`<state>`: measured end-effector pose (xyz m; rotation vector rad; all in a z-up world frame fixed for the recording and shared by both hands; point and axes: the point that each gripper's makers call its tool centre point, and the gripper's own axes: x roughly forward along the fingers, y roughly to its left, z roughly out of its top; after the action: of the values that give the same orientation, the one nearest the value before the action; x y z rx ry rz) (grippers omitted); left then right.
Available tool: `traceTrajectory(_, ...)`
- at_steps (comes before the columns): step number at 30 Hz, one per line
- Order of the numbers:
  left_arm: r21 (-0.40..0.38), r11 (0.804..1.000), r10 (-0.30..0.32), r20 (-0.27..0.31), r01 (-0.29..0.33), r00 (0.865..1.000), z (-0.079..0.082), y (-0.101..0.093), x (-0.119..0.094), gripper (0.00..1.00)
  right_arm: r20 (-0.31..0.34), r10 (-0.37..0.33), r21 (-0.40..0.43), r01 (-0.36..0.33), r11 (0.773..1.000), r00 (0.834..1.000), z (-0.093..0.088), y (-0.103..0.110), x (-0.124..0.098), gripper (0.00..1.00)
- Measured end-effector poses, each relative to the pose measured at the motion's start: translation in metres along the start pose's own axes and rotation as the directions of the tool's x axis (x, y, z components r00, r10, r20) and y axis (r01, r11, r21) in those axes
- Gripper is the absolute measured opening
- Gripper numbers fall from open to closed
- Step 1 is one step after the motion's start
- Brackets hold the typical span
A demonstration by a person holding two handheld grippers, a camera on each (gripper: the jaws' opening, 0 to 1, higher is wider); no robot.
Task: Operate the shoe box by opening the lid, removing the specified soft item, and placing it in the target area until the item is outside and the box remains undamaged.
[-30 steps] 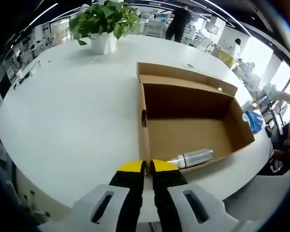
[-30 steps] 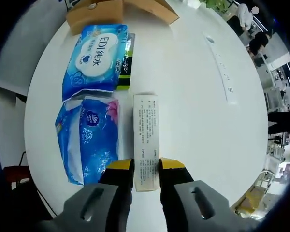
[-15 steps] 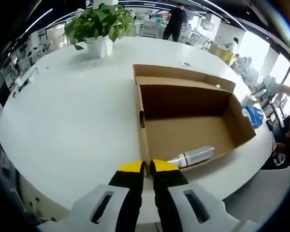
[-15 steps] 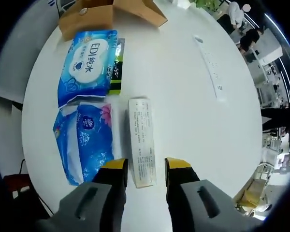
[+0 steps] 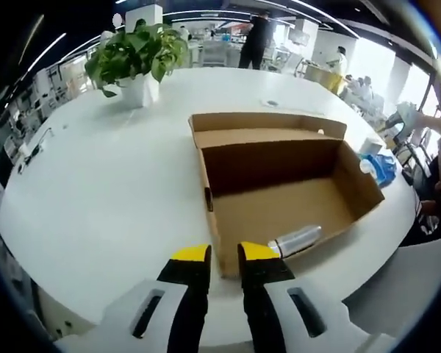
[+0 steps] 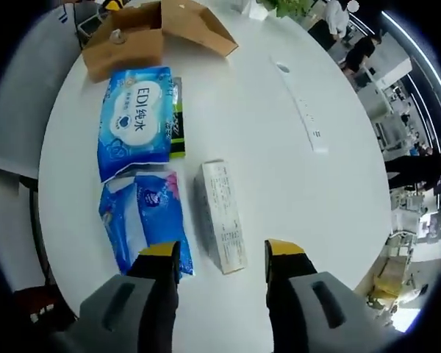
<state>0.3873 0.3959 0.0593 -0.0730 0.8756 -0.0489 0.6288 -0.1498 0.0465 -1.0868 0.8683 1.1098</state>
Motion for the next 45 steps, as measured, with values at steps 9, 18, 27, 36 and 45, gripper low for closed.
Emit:
traceTrajectory(9,0.121,0.99,-0.066,-0.007,0.066,0.998,0.016,-0.014,0.003,0.22,0.081,-0.014,0.113,0.005,0.994,0.997,0.016,0.022,-0.017,0.55)
traceTrajectory(18,0.252,0.953,-0.156,-0.059,0.166,0.986,0.03,-0.031,0.012,0.28,0.168,-0.023,0.232,-0.017,0.973,0.986,0.04,0.047,-0.032,0.66)
traceTrajectory(27,0.364,0.895,-0.215,-0.153,0.258,0.964,0.028,-0.044,0.023,0.3,0.215,-0.017,0.27,-0.042,0.962,0.976,0.06,0.078,-0.038,0.71)
traceTrajectory(36,0.472,0.791,-0.275,-0.294,0.389,0.916,0.019,-0.064,0.038,0.31,0.288,-0.018,0.319,-0.079,0.945,0.957,0.083,0.101,-0.048,0.76)
traceTrajectory(45,0.554,0.665,-0.322,-0.393,0.501,0.861,0.01,-0.083,0.048,0.32,0.358,-0.029,0.373,-0.114,0.921,0.933,0.101,0.125,-0.055,0.8)
